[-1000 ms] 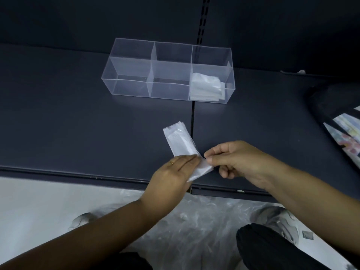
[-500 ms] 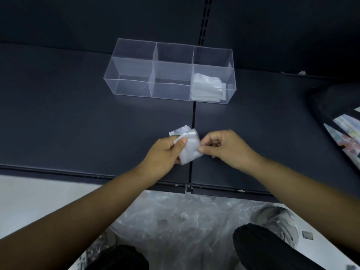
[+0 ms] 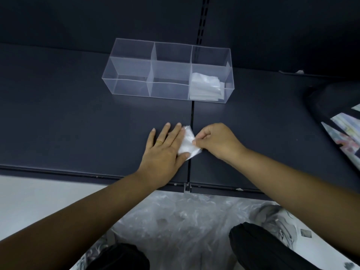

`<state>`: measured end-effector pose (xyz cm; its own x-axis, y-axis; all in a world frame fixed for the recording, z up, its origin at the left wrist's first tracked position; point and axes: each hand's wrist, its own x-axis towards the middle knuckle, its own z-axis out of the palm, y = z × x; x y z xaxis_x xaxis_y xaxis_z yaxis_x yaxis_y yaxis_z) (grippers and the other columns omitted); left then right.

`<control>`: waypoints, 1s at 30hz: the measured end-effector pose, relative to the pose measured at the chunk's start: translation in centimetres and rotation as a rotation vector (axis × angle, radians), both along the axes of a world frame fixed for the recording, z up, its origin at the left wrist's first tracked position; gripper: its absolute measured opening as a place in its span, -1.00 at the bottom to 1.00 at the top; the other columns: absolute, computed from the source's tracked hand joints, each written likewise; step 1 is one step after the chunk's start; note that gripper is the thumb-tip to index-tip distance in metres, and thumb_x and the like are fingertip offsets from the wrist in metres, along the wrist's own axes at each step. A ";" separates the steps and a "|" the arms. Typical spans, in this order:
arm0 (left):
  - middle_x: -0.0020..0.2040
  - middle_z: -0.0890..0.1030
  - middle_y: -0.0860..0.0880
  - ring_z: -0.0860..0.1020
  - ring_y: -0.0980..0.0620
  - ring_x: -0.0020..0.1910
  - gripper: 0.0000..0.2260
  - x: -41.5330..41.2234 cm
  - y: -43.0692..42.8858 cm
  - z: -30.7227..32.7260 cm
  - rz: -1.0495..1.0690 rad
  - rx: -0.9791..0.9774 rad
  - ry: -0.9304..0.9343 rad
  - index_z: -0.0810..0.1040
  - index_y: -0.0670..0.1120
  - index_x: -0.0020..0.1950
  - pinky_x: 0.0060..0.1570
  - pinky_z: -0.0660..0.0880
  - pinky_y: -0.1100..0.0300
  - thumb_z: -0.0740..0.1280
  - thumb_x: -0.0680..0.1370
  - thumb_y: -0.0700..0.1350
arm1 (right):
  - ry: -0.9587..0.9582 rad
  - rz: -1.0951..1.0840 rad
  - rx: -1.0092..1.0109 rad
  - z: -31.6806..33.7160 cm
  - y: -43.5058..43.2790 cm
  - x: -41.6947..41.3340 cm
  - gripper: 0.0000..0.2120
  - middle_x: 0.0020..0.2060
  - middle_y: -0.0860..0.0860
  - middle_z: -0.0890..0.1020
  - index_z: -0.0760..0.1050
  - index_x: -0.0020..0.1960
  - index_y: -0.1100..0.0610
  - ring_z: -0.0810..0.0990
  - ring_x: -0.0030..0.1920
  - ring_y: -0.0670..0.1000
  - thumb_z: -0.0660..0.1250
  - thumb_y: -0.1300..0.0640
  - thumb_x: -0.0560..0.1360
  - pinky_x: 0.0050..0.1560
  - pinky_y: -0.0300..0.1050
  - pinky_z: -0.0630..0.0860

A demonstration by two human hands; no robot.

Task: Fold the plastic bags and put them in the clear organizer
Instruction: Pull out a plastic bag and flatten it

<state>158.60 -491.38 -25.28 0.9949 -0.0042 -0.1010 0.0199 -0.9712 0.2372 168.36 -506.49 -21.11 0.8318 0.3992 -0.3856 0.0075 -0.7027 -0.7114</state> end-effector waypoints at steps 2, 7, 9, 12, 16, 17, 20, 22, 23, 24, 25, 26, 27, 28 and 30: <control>0.59 -0.09 0.06 -0.17 0.00 0.55 -0.31 -0.4 0.3 -0.6 0.024 0.083 0.021 -0.18 -0.01 0.56 0.46 -0.28 -0.05 -0.25 0.53 0.33 | -0.061 -0.003 -0.005 -0.3 -0.2 -0.7 -0.95 -0.30 -0.11 0.63 0.61 -0.20 0.04 0.60 -0.23 -0.11 0.44 0.11 0.44 -0.12 -0.14 0.55; 0.59 -0.03 0.00 -0.10 -0.05 0.56 -0.25 -0.8 -0.1 -0.7 0.060 0.107 0.010 -0.15 -0.05 0.55 0.47 -0.21 -0.13 -0.28 0.49 0.37 | -0.263 0.058 -0.101 -1.1 -0.7 -3.6 -0.84 -0.21 -0.11 0.43 0.52 -0.18 0.02 0.46 -0.22 -0.12 0.46 -0.02 0.41 -0.21 -0.20 0.39; 0.59 -0.12 0.00 -0.18 -0.04 0.55 -0.24 -0.9 -0.4 -0.5 0.094 0.109 0.043 -0.25 -0.05 0.53 0.46 -0.28 -0.12 -0.33 0.47 0.39 | -0.288 0.022 -0.072 -1.0 -0.6 -3.9 -0.85 -0.19 -0.11 0.48 0.50 -0.21 0.00 0.50 -0.21 -0.11 0.45 0.02 0.42 -0.20 -0.21 0.41; 0.58 -0.23 0.00 -0.31 0.00 0.52 -0.28 -1.2 -1.6 -0.4 0.170 0.077 0.057 -0.39 -0.05 0.47 0.43 -0.38 -0.07 -0.29 0.49 0.37 | -0.213 -0.075 0.050 -0.5 0.2 -3.8 -0.84 -0.29 -0.14 0.58 0.47 -0.26 -0.03 0.56 -0.26 -0.15 0.44 0.10 0.41 -0.23 -0.25 0.48; 0.59 -0.09 0.01 -0.23 0.10 0.53 -0.18 -1.2 -2.1 1.1 0.282 -0.300 0.048 -0.16 -0.06 0.57 0.45 -0.30 0.04 0.08 0.51 0.35 | -0.134 -0.054 0.116 -0.2 0.3 -3.2 -0.74 -0.29 -0.09 0.54 0.40 -0.23 0.01 0.49 -0.28 -0.12 0.41 0.30 0.40 -0.22 -0.21 0.48; 0.59 -0.02 0.02 -0.12 0.10 0.54 -0.11 -0.8 -1.5 2.0 0.336 -0.487 0.047 -0.10 -0.04 0.58 0.47 -0.20 0.06 0.19 0.44 0.37 | -0.149 -0.008 0.118 0.2 0.0 -2.9 -0.72 -0.31 -0.09 0.53 0.39 -0.23 0.00 0.46 -0.32 -0.13 0.41 0.32 0.40 -0.24 -0.20 0.46; 0.55 0.05 0.16 0.02 0.21 0.50 0.13 0.3 0.8 4.7 0.304 -0.914 0.132 -0.21 0.15 0.55 0.42 0.05 0.21 0.42 0.19 0.35 | -0.232 0.207 0.140 1.8 -1.3 -2.5 -0.69 -0.38 -0.08 0.50 0.39 -0.22 -0.05 0.42 -0.39 -0.12 0.43 0.30 0.40 -0.34 -0.22 0.40; 0.46 0.30 0.17 0.23 0.27 0.42 0.08 1.0 1.8 5.6 0.189 -0.954 0.225 -0.08 0.18 0.55 0.33 0.18 0.35 0.52 0.21 0.20 | -0.266 0.316 0.177 2.9 -1.7 -2.5 -0.72 -0.35 -0.04 0.55 0.42 -0.17 -0.05 0.46 -0.36 -0.09 0.44 0.28 0.40 -0.31 -0.18 0.43; 0.33 0.47 0.13 0.39 0.25 0.32 -0.06 1.3 2.0 5.9 0.166 -0.993 0.240 0.13 0.11 0.53 0.26 0.29 0.38 0.54 0.25 0.09 | -0.269 0.328 0.191 3.3 -1.8 -2.4 -0.71 -0.33 -0.06 0.56 0.43 -0.13 -0.07 0.48 -0.34 -0.09 0.45 0.27 0.40 -0.28 -0.18 0.45; 0.16 0.61 0.08 0.53 0.20 0.17 -0.29 1.6 2.0 6.0 0.172 -1.071 0.227 0.37 0.02 0.41 0.15 0.41 0.37 0.54 0.31 -0.03 | -0.253 0.311 0.209 3.6 -1.9 -2.2 -0.69 -0.32 -0.09 0.57 0.45 -0.09 -0.10 0.49 -0.33 -0.11 0.46 0.26 0.40 -0.25 -0.23 0.46; 0.00 0.67 0.05 0.60 0.17 0.01 -0.55 1.8 1.8 6.2 0.195 -1.153 0.193 0.55 -0.05 0.22 0.01 0.48 0.36 0.53 0.35 -0.13 | -0.212 0.272 0.237 3.9 -2.0 -1.8 -0.68 -0.34 -0.12 0.58 0.48 -0.05 -0.11 0.49 -0.34 -0.15 0.48 0.26 0.40 -0.23 -0.29 0.46; -0.12 0.69 0.04 0.62 0.16 -0.12 -0.75 1.9 1.6 6.4 0.221 -1.206 0.150 0.63 -0.08 0.04 -0.10 0.51 0.36 0.51 0.38 -0.19 | -0.147 0.221 0.280 4.2 -2.1 -1.3 -0.71 -0.35 -0.13 0.59 0.52 -0.03 -0.07 0.50 -0.34 -0.17 0.49 0.25 0.39 -0.22 -0.33 0.46; -0.20 0.68 0.04 0.61 0.16 -0.21 -0.86 1.9 1.5 6.5 0.243 -1.226 0.098 0.65 -0.08 -0.09 -0.17 0.51 0.37 0.50 0.39 -0.22 | -0.079 0.174 0.312 4.4 -2.2 -0.7 -0.78 -0.36 -0.12 0.61 0.58 -0.07 0.00 0.52 -0.34 -0.18 0.50 0.25 0.39 -0.21 -0.36 0.47; -0.24 0.67 0.04 0.59 0.16 -0.25 -0.91 2.0 1.4 6.6 0.266 -1.229 0.035 0.65 -0.06 -0.16 -0.20 0.51 0.37 0.49 0.40 -0.22 | -0.035 0.143 0.314 4.6 -2.2 0.1 -0.86 -0.36 -0.11 0.63 0.62 -0.14 0.07 0.54 -0.34 -0.18 0.51 0.25 0.38 -0.22 -0.36 0.47; -0.28 0.66 0.04 0.58 0.16 -0.28 -0.90 2.2 1.9 6.7 0.330 -1.215 -0.096 0.65 -0.02 -0.22 -0.20 0.52 0.37 0.48 0.42 -0.21 | -0.035 0.091 0.285 5.2 -2.1 2.4 -0.90 -0.36 -0.08 0.66 0.63 -0.24 0.10 0.57 -0.34 -0.18 0.52 0.24 0.36 -0.23 -0.35 0.50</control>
<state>160.84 -489.51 -18.61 0.9693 0.2064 -0.1337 0.1524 -0.0778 0.9852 170.75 -508.60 -15.88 0.7984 0.5608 -0.2192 0.0892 -0.4702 -0.8781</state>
